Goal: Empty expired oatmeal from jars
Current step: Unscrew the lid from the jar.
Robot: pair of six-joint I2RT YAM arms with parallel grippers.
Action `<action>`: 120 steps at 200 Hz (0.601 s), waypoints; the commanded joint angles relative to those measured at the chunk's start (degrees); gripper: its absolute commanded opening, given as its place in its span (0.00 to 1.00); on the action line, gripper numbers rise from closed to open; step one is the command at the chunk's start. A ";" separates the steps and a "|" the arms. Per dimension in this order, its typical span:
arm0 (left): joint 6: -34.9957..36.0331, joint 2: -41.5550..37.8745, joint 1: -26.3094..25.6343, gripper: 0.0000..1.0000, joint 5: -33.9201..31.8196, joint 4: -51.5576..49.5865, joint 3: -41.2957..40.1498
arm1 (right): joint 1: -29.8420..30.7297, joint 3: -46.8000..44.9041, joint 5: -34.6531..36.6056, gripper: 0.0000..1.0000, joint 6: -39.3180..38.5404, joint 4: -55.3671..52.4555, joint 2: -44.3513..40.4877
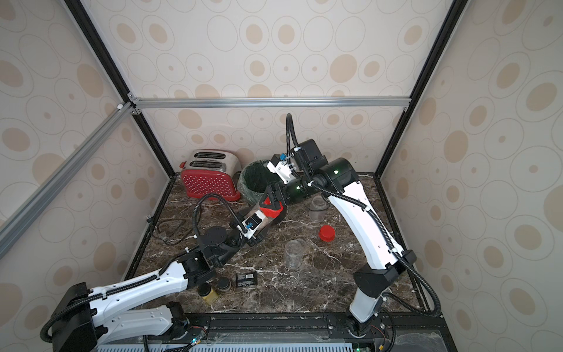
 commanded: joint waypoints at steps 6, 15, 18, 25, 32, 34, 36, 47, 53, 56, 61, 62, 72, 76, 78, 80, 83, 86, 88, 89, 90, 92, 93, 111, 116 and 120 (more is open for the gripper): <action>1.29 -0.27 0.21 0.56 -0.25 1.90 1.32 | 0.49 1.88 -1.98 0.67 -1.02 -2.07 0.33; 1.20 -0.35 0.17 0.56 -0.24 1.93 1.32 | 0.55 2.39 -2.46 0.63 -1.43 -2.26 0.63; 1.14 -0.37 0.20 0.56 -0.17 1.93 1.32 | 0.52 2.58 -2.92 0.62 -1.76 -2.28 0.68; 1.07 -0.41 0.21 0.56 -0.10 1.79 1.32 | 0.51 2.80 -3.77 0.60 -2.40 -2.29 0.90; 0.95 -0.48 0.21 0.56 -0.01 1.70 1.32 | 0.52 3.06 -4.94 0.56 -3.59 -2.13 1.03; 0.88 -0.51 0.21 0.56 0.01 1.62 1.32 | 0.54 3.09 -5.32 0.56 -4.04 -2.09 1.10; 0.86 -0.54 0.21 0.56 0.06 1.60 1.32 | 0.49 3.16 -5.79 0.55 -4.50 -2.11 1.16; 0.52 -0.85 0.21 0.56 0.35 1.35 1.38 | 0.51 3.67 -8.30 0.54 -7.97 -2.11 1.53; 0.27 -0.92 0.21 0.56 0.53 1.25 1.46 | 0.57 4.21 -9.63 0.54 -10.56 -2.16 1.77; 0.20 -1.04 0.21 0.56 0.66 1.16 1.43 | 0.54 4.42 -10.40 0.54 -11.99 -2.27 1.93; 0.00 -1.08 0.20 0.56 0.87 1.09 1.41 | 0.54 4.99 -11.62 0.53 -14.61 -2.50 2.14; -0.01 -1.11 0.21 0.56 0.93 1.08 1.41 | 0.55 5.09 -11.86 0.53 -15.11 -2.57 2.16; -0.50 -1.37 0.21 0.56 1.44 0.97 1.43 | 0.55 5.20 -13.58 0.52 -20.15 -2.60 2.44; -0.70 -1.42 0.17 0.56 1.70 0.85 1.42 | 0.50 5.20 -14.26 0.51 -22.18 -2.43 2.39; -0.79 -1.52 0.20 0.56 1.80 0.81 1.41 | 0.55 5.14 -14.68 0.51 -23.23 -2.35 2.36; -0.86 -1.52 0.16 0.56 1.91 0.76 1.43 | 0.52 5.19 -15.05 0.51 -24.37 -2.28 2.29; -0.98 -1.57 0.20 0.56 2.12 0.65 1.42 | 0.53 5.20 -15.58 0.51 -25.89 -2.09 2.20; -1.14 -1.71 0.21 0.56 2.24 0.59 1.45 | 0.53 5.20 -16.03 0.51 -27.45 -1.87 2.10; -1.21 -1.79 0.21 0.56 2.39 0.57 1.42 | 0.54 5.20 -16.29 0.51 -28.42 -1.68 2.03; -1.23 -1.82 0.21 0.56 2.43 0.55 1.41 | 0.55 5.12 -16.35 0.51 -28.83 -1.54 1.97; -1.25 -1.83 0.21 0.56 2.54 0.46 1.41 | 0.56 5.03 -16.42 0.51 -29.21 -1.39 1.90; -1.30 -1.88 0.21 0.56 2.67 0.45 1.46 | 0.52 4.81 -16.52 0.51 -30.04 -1.12 1.80; -1.32 -1.86 0.21 0.56 2.70 0.40 1.48 | 0.50 4.70 -16.60 0.51 -30.47 -1.00 1.77; -1.83 -2.38 0.21 0.56 3.57 -0.35 1.44 | 0.43 3.34 -17.86 0.51 -37.58 0.94 1.00; -2.01 -2.50 0.19 0.56 3.76 -0.43 1.43 | 0.36 2.88 -18.04 0.53 -39.25 1.59 0.68; -2.22 -2.67 0.21 0.56 3.91 -0.41 1.34 | 0.25 2.29 -18.04 0.54 -40.50 2.29 0.41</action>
